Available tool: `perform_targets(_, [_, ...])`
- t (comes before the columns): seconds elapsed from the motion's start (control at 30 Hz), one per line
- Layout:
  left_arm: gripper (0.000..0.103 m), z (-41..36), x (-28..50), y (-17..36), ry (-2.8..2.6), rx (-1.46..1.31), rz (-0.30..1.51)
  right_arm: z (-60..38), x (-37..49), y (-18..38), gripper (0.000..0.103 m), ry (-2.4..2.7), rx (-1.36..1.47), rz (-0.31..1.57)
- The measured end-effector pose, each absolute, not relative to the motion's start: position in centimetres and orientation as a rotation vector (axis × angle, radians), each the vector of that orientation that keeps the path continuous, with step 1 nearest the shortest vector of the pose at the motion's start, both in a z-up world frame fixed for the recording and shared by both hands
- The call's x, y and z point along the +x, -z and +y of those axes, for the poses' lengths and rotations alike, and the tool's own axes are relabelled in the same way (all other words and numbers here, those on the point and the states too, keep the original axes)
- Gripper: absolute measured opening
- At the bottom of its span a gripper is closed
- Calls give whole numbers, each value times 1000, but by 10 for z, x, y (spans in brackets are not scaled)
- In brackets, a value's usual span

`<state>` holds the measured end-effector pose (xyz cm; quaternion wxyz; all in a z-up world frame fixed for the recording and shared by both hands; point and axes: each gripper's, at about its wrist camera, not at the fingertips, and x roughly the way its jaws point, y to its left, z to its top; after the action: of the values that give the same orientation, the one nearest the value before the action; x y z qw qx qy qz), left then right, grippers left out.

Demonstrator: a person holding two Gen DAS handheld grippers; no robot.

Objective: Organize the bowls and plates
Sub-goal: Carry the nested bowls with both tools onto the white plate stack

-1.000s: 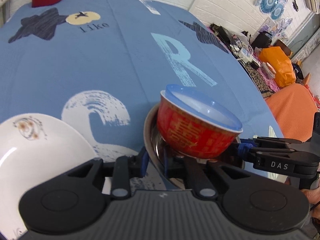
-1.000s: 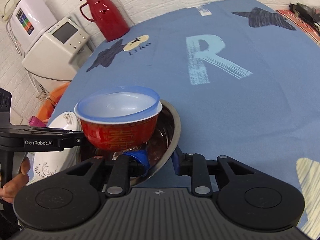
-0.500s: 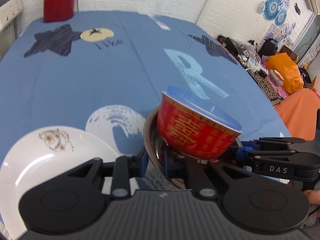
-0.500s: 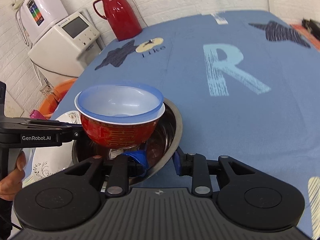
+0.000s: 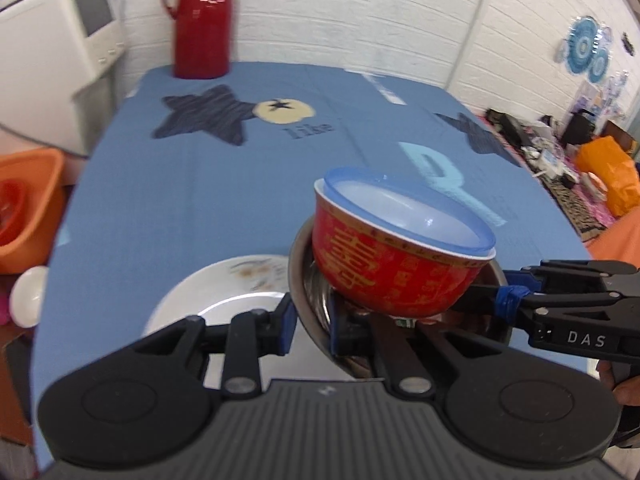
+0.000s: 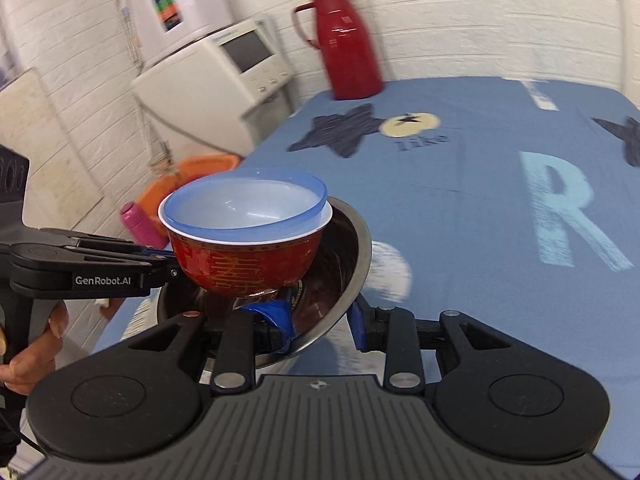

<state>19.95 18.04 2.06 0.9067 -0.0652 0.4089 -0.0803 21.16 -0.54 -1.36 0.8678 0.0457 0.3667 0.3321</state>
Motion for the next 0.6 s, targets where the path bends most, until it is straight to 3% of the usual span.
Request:
perform_targets(0.23, [2, 233, 170, 2, 63, -178, 880, 43, 207, 36, 15, -778, 74, 846])
perform_targets(0.5, [3, 242, 164, 24, 68, -180, 880, 56, 200, 41, 16, -771, 3, 889])
perform_targets(0.6, [15, 245, 164, 24, 74, -197, 896, 52, 199, 38, 16, -744, -4, 892])
